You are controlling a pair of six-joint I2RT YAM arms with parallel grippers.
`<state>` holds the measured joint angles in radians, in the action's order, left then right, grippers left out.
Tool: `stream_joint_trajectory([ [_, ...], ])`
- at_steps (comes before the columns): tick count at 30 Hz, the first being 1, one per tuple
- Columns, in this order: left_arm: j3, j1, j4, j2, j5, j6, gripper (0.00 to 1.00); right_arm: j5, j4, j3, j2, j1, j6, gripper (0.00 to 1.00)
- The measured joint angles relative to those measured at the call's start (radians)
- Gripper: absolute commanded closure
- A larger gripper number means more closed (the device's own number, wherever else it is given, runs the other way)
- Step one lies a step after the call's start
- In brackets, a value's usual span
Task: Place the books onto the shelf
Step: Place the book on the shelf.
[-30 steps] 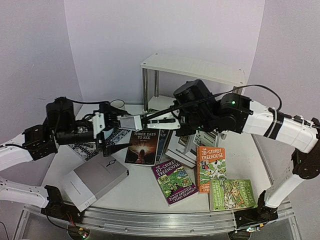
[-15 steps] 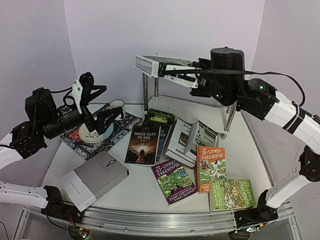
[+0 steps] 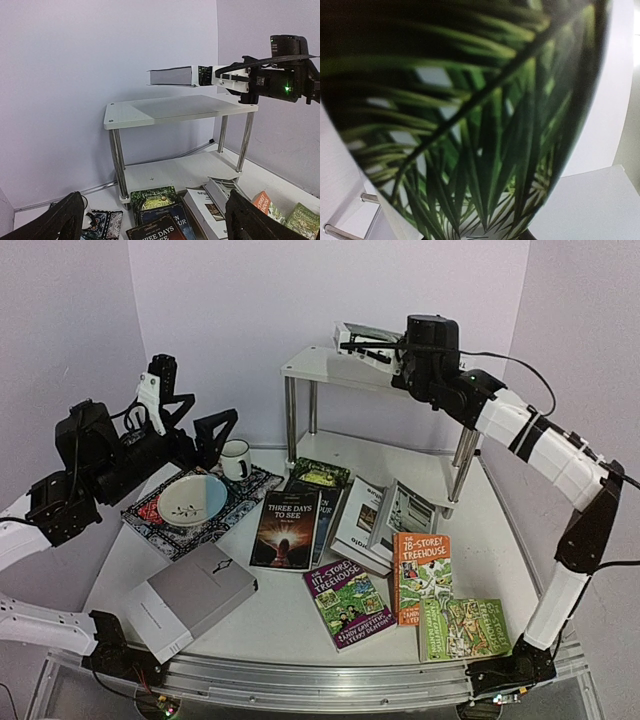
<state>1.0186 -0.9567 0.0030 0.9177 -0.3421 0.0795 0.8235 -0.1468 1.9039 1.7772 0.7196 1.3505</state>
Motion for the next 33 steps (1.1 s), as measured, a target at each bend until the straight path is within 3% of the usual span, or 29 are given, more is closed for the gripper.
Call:
stream_joint_trajectory([
  [10,0.010,0.000,-0.005,0.056,-0.059,-0.002,0.00,0.115,-0.011,0.105,0.173,-0.104,0.054,0.74],
  [12,0.015,0.000,-0.010,0.064,-0.062,-0.002,0.00,0.137,-0.011,0.116,0.193,-0.109,0.063,0.57],
  [16,0.025,0.000,-0.014,0.073,-0.062,-0.002,0.00,0.166,-0.011,0.120,0.209,-0.115,0.073,0.08],
  [17,0.025,0.000,-0.013,0.073,-0.062,-0.002,0.00,0.170,-0.012,0.120,0.209,-0.115,0.072,0.03],
  [23,0.025,0.000,-0.015,0.072,-0.063,-0.002,0.00,0.180,-0.006,0.109,0.200,-0.116,0.057,0.02],
  [33,0.026,0.000,-0.030,0.080,-0.062,0.000,0.00,0.118,0.252,0.174,0.175,-0.116,-0.112,0.02],
])
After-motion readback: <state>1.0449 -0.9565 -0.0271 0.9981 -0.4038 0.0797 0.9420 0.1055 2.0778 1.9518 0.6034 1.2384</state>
